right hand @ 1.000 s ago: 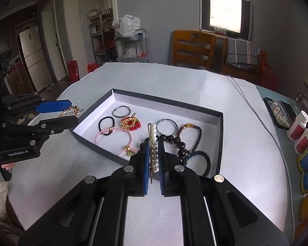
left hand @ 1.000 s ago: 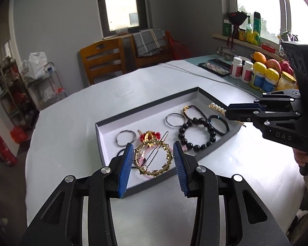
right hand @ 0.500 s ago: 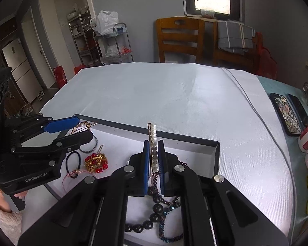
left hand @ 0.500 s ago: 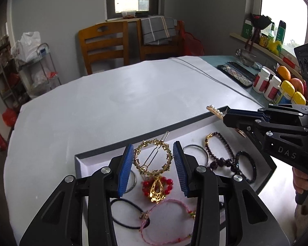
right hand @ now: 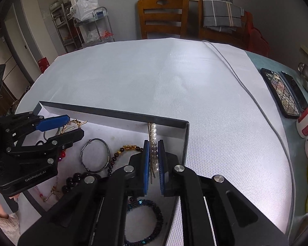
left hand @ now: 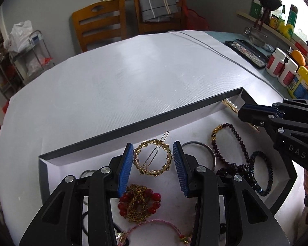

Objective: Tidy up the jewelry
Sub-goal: 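Carry the gold hair clip and pearl hair pin into the grey box and open both grippers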

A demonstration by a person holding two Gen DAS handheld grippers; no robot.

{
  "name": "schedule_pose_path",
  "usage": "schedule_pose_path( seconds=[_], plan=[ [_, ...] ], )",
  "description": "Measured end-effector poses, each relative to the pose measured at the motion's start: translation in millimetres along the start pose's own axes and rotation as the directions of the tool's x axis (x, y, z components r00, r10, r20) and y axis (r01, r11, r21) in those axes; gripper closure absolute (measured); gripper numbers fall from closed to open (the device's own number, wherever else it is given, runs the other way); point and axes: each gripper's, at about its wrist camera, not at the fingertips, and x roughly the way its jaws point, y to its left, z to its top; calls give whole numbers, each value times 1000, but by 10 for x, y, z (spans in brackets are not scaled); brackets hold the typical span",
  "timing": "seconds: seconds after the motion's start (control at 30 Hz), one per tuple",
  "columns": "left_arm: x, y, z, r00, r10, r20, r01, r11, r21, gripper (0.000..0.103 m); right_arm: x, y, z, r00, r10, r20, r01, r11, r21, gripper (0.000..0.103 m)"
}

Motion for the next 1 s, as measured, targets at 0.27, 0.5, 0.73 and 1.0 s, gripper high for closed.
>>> schedule_pose_path(
  seconds=[0.27, 0.5, 0.73, 1.0],
  plan=[
    [66, 59, -18, 999, -2, -44, 1, 1000, -19, 61, 92, 57, -30, 999, -46, -21, 45, 999, -24, 95],
    [100, 83, -16, 998, -16, -68, 14, 999, -34, 61, 110, 85, -13, 995, -93, -22, 91, 994, -54, 96],
    [84, 80, 1, 998, -16, -61, 14, 999, -33, 45, 84, 26, -12, 997, -76, -21, 76, 997, -29, 96],
    [-134, 151, -67, 1000, -22, -6, 21, 998, -60, 32, -97, 23, 25, 999, -28, 30, 27, 1000, 2, 74]
  ],
)
